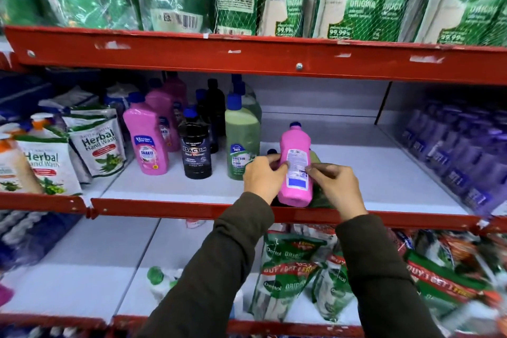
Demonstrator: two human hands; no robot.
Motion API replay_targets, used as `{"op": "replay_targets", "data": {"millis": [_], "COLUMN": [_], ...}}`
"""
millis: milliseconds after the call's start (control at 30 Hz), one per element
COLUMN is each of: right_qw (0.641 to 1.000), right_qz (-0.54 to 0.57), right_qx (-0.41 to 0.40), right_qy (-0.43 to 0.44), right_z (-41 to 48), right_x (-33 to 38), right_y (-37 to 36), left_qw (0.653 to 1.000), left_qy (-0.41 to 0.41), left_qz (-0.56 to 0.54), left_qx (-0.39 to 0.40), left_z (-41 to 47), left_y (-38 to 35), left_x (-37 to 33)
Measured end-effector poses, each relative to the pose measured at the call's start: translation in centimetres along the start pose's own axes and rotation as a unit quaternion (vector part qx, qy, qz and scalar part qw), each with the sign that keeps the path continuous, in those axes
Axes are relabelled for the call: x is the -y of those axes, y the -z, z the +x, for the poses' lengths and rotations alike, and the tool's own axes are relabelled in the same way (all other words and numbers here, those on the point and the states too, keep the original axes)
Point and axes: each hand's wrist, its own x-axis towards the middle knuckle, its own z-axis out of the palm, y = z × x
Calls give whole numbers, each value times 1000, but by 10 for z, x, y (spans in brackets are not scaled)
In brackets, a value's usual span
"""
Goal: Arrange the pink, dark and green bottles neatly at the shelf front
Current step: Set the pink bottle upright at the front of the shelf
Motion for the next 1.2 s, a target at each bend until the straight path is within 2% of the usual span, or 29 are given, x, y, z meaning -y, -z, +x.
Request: {"op": "replay_targets", "data": {"millis": [167, 300, 433, 567, 800, 1000, 1200], "right_qw": [979, 969, 967, 966, 970, 970, 972], "right_qz": [202, 244, 232, 214, 175, 158, 141], "right_qx": [21, 30, 76, 110, 114, 133, 134], "right_qy": [-1, 36, 73, 98, 125, 125, 132], "right_z": [-18, -32, -44, -57, -76, -87, -90], "right_x": [14, 35, 56, 73, 90, 91, 89], "right_y": [-8, -27, -61, -115, -232, -292, -312], "left_qw": [987, 978, 977, 978, 982, 984, 982], "left_qy": [-43, -61, -89, -79, -57, -35, -37], "left_qz": [-155, -200, -190, -191, -182, -173, -183], "left_qx": [12, 29, 34, 28, -5, -23, -22], "left_z": [-7, -11, -10, -5, 15, 27, 28], "left_y": [26, 66, 116, 172, 257, 291, 301], "left_x": [-1, 4, 19, 50, 120, 161, 181]}}
